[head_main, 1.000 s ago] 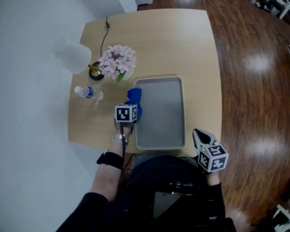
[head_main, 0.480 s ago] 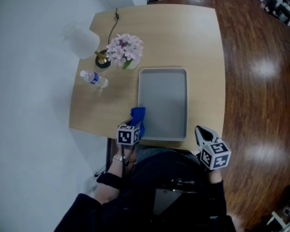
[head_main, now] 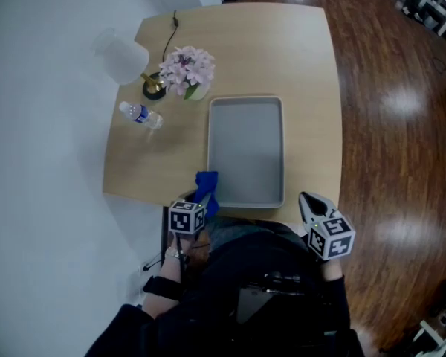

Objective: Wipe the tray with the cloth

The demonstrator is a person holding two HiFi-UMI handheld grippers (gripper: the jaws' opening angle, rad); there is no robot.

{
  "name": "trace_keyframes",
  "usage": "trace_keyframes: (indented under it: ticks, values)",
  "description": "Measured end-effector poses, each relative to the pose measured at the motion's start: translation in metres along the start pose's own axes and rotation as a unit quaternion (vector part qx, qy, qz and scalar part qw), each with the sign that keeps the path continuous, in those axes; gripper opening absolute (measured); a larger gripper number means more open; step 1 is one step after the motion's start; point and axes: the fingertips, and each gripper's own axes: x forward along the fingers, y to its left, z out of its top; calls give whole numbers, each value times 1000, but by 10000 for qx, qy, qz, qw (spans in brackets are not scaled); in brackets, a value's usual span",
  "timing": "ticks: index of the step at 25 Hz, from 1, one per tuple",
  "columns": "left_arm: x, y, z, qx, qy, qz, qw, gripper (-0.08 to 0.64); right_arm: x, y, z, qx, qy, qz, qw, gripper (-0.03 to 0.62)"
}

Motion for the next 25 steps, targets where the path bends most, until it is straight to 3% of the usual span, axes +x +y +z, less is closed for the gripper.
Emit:
trace_keyframes:
  ticks: [2, 3, 6, 8, 10, 17, 20, 25]
  values:
    - [-11, -7, -1, 826, 121, -196, 9963, 115, -4, -1, -1, -3, -19, -13, 10000, 5]
    - [-16, -12, -4, 1334, 245, -332, 9902, 115, -6, -2, -2, 4, -21, -24, 10000, 5]
    - [-22, -34, -23, 2717, 776, -859, 9554, 115, -10, -5, -5, 30, -34, -56, 10000, 5]
    - [-17, -47, -40, 3211, 1110, -1211, 9327, 115, -10, -4, -10, 37, -42, -62, 10000, 5]
    - [-8, -51, -50, 3366, 1303, -1340, 9229, 115, -11, -1, -13, 12, -42, -54, 10000, 5]
    - [-1, -51, -50, 3056, 1290, -1148, 9364, 115, -21, -6, -21, 115, -28, -135, 9998, 5]
    - [0, -55, -50, 3072, 1373, -1022, 9361, 115, -22, -8, -22, 176, -57, -153, 9997, 5]
    - [13, -90, -38, 3206, 1230, -1222, 9312, 115, -18, -3, -28, 186, 20, -68, 9998, 5]
